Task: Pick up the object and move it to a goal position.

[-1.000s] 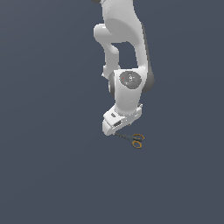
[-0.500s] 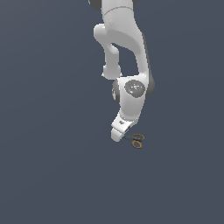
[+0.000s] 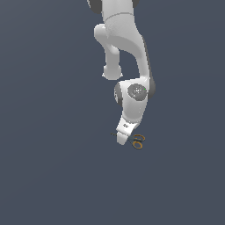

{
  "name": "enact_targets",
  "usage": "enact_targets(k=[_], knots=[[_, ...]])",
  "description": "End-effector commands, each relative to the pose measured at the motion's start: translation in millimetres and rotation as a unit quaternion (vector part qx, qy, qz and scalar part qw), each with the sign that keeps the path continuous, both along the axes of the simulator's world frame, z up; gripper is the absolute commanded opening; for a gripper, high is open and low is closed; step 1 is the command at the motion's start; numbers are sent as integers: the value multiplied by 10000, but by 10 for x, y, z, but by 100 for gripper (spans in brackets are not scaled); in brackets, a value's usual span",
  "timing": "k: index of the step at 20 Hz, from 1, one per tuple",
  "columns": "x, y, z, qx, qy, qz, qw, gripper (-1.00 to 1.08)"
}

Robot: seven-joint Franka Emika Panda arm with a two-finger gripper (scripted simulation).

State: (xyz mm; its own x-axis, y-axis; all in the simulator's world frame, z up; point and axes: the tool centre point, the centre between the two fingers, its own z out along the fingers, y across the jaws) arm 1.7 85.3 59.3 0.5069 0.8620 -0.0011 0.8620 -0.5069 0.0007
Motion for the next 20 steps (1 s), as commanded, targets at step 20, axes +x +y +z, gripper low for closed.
enact_targets(k=[20], knots=[[-5,11,-516,4,1,72,10000,100]])
